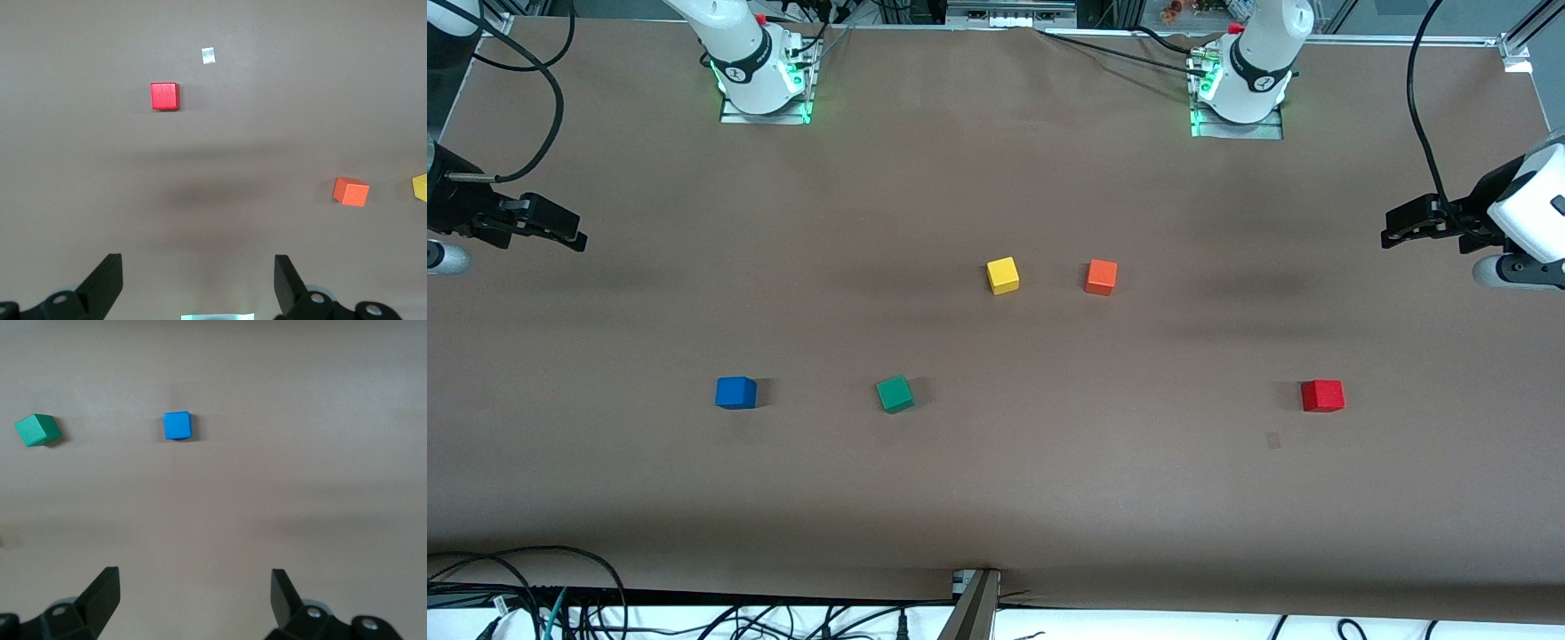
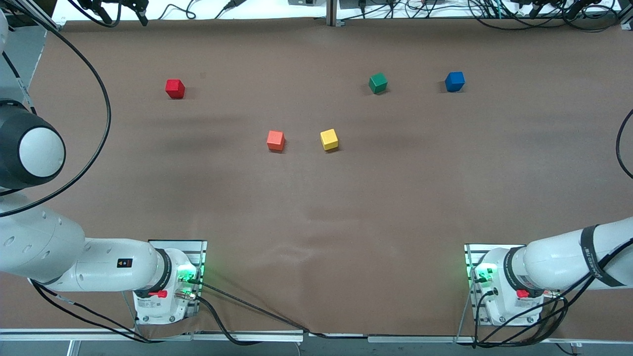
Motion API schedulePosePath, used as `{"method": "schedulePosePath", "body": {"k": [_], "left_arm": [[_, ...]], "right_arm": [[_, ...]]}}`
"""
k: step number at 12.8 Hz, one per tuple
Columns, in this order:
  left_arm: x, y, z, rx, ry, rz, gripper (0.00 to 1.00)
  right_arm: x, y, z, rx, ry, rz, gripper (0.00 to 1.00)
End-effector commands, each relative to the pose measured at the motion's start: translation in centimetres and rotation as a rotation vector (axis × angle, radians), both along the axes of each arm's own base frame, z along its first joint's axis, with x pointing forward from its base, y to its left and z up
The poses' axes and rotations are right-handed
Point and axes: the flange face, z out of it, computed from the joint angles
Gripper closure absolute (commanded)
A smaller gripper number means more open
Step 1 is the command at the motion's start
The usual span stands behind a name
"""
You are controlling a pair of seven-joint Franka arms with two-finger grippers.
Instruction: Pass red block to right arm, stack on blue
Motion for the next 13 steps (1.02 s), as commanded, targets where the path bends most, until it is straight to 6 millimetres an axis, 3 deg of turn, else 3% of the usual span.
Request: {"method": "schedulePosePath", "body": {"k": [1,3,6,8,11,13], "left_arm": [[0.4,0.0,0.4,-0.002,-0.005,0.005,0.0],[0.5,0.1,0.3,0.0,-0.005,0.005,0.0],[1.3,0.4,-1.6,0.0,0.024,0.01,0.0],[1.8,2.2,-2.6,-0.007,0.036,0.033,0.0],[3.7,4.0,-6.1,-0.016,0.043,0.046,0.0],[5.5,4.4,-9.7,-0.009,0.039,0.048,0.0]], "right_arm": [[0.2,0.0,0.4,0.003,-0.006,-0.001,0.0],[0.3,0.1,0.5,0.003,-0.009,0.0,0.0],[0.3,0.0,0.5,0.003,-0.009,-0.001,0.0],[0.3,0.1,0.5,0.003,-0.009,0.0,0.0],[0.3,0.0,0.5,0.003,-0.009,-0.001,0.0],[0.3,0.0,0.5,0.003,-0.009,-0.001,0.0]]}}
